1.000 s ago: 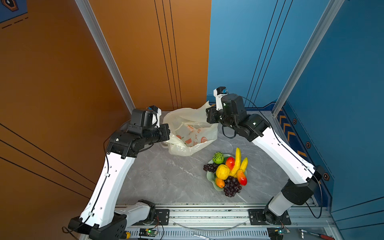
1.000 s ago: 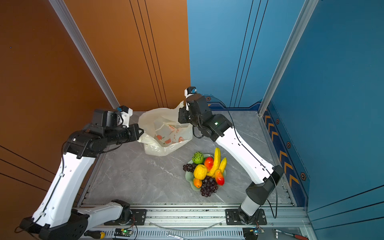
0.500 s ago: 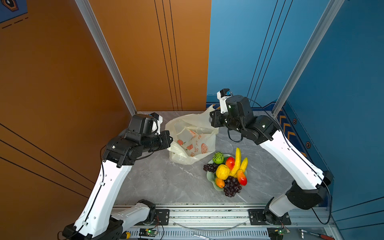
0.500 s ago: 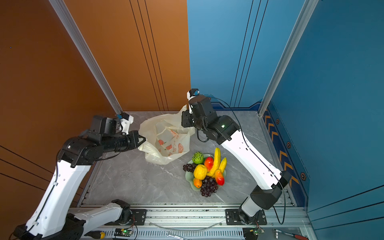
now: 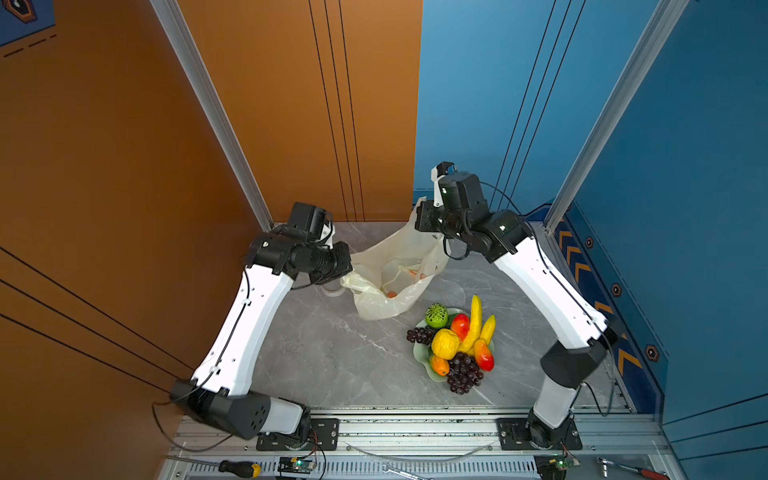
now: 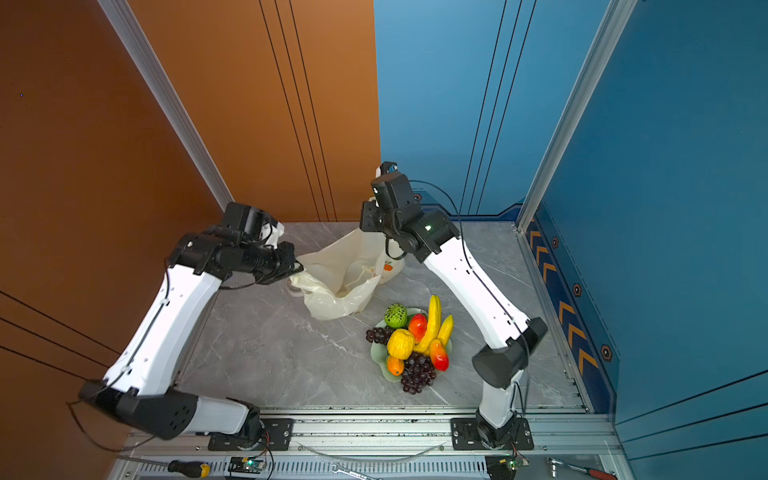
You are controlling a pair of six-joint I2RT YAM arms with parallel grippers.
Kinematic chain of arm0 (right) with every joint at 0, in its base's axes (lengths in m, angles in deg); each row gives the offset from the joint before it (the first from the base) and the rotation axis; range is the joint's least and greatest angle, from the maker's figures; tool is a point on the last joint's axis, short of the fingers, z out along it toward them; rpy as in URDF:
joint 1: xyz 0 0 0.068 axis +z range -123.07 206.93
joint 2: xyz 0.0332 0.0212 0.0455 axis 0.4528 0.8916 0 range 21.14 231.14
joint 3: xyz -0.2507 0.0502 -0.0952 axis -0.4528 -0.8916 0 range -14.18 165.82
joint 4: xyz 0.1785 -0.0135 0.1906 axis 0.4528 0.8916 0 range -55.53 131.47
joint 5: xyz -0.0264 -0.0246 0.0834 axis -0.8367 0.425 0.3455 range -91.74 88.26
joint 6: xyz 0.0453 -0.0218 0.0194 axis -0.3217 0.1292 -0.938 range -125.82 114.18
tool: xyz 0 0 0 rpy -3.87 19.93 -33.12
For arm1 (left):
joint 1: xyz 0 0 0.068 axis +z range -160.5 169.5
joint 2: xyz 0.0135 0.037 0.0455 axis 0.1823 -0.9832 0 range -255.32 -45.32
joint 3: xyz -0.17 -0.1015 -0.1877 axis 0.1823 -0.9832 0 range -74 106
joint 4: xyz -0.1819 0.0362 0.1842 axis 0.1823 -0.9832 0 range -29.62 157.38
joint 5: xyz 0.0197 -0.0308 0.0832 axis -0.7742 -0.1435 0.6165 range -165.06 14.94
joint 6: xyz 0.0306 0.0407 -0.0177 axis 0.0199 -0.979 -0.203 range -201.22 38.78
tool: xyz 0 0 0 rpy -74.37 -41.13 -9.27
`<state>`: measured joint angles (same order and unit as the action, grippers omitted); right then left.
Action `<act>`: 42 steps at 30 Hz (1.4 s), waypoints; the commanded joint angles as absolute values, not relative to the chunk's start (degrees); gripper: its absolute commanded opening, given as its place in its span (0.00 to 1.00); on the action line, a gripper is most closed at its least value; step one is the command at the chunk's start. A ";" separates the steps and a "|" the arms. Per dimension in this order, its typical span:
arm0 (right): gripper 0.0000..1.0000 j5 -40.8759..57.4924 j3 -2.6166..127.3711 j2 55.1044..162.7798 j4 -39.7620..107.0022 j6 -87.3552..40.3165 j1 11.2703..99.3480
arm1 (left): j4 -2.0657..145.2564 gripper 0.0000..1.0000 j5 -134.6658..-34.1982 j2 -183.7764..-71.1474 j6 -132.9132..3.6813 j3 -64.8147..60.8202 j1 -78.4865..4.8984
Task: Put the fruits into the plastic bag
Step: 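Lift the bag with both grippers and carry it away from the plate, then lower the bag with both grippers onto the table beside the plate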
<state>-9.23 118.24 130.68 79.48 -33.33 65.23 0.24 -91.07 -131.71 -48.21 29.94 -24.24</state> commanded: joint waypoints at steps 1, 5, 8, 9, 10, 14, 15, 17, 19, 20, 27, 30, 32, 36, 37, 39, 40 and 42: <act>0.00 -7.57 131.58 139.03 79.87 -32.80 64.37 | 0.18 0.00 -94.67 -139.04 -50.99 39.78 -21.78; 0.00 -7.73 141.52 146.27 70.19 -30.08 64.62 | 0.24 0.00 -96.54 -149.78 -50.22 58.25 -21.33; 0.00 -7.91 138.88 143.80 57.09 -24.64 66.49 | 0.31 0.00 -95.41 -155.08 -52.02 76.19 -22.68; 0.00 -8.15 138.23 142.81 53.85 -21.97 67.57 | 0.40 0.00 -94.33 -156.09 -52.73 81.05 -23.21; 0.00 -8.16 138.03 141.81 50.57 -18.14 69.50 | 0.96 0.00 -93.22 -156.90 -53.68 86.83 -23.76; 0.00 -7.65 137.97 136.79 43.54 -8.88 74.02 | 11.08 0.00 -91.95 -151.07 -57.52 87.41 -26.07; 0.00 -7.09 137.89 135.75 42.63 -7.84 74.86 | 13.40 0.00 -91.29 -148.51 -58.92 85.57 -27.05; 0.00 -6.08 136.18 133.16 40.22 -5.37 76.47 | 15.00 0.00 -88.64 -145.23 -63.99 85.41 -30.58; 0.00 -5.63 131.82 130.29 37.30 -3.95 77.52 | 14.66 0.00 -87.44 -143.23 -68.65 85.65 -33.58; 0.00 -5.53 128.50 128.62 35.92 -3.84 77.68 | 14.33 0.00 -86.82 -141.80 -69.95 83.97 -34.41; 0.00 -5.14 89.70 123.22 37.88 -23.11 69.50 | 18.39 0.00 -69.00 -124.49 -74.13 24.33 -32.82; 0.00 -0.14 83.73 126.62 44.89 -32.49 67.52 | 22.06 0.00 -76.81 -122.15 -68.08 4.72 -28.88; 0.00 -1.22 80.39 125.77 42.28 -31.94 68.05 | 25.65 0.00 -75.98 -118.33 -66.62 -1.75 -29.31; 0.00 0.24 82.28 127.66 44.21 -32.64 68.33 | 27.62 0.00 -78.05 -115.60 -64.81 -3.11 -26.78; 0.00 0.87 82.96 128.39 44.83 -33.45 68.32 | 27.06 0.00 -79.26 -116.11 -64.55 -2.73 -26.04; 0.00 1.90 83.83 129.21 45.48 -34.61 68.56 | 25.83 0.00 -81.57 -116.96 -63.75 -2.45 -25.38; 0.00 2.25 84.25 129.59 46.21 -35.02 68.74 | 25.36 0.00 -82.86 -117.19 -63.12 -2.54 -25.27; 0.00 2.65 85.04 129.77 47.73 -35.25 69.18 | 24.84 0.00 -84.95 -117.09 -61.67 -3.07 -25.18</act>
<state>0.74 81.83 132.91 47.07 -32.74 68.84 25.22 -80.45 -116.34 -64.34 -2.86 -25.29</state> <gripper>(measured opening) 0.047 0.045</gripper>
